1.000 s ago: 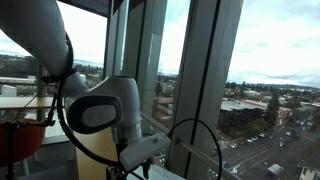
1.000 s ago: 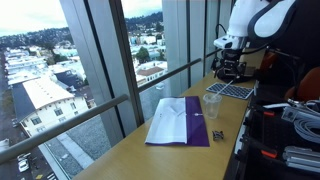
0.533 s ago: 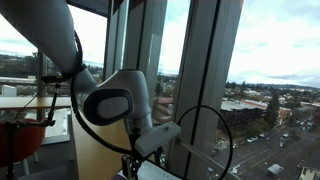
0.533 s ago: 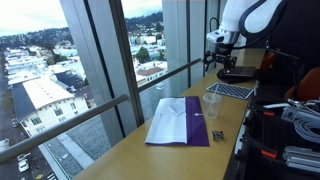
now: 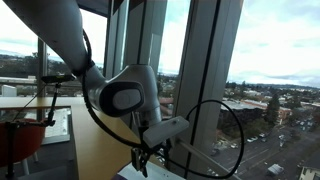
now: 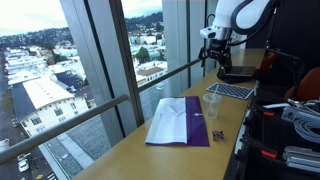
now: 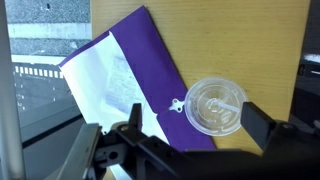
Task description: Put the straw inside the cup
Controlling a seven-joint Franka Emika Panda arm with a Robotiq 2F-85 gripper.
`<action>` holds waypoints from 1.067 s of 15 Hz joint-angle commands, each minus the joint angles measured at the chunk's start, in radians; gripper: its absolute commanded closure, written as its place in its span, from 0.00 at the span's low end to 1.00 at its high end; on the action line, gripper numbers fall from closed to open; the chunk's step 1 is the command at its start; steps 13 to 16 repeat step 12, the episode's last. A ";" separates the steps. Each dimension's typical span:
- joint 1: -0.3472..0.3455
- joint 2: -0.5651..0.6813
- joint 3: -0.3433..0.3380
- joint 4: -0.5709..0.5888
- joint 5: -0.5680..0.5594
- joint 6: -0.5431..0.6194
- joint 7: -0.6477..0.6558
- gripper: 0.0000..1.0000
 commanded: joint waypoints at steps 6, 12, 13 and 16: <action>0.001 0.001 0.000 0.004 -0.003 -0.005 0.018 0.00; 0.001 0.001 0.000 0.004 -0.003 -0.005 0.019 0.00; 0.001 0.001 0.000 0.004 -0.003 -0.005 0.019 0.00; 0.001 0.001 0.000 0.004 -0.003 -0.005 0.019 0.00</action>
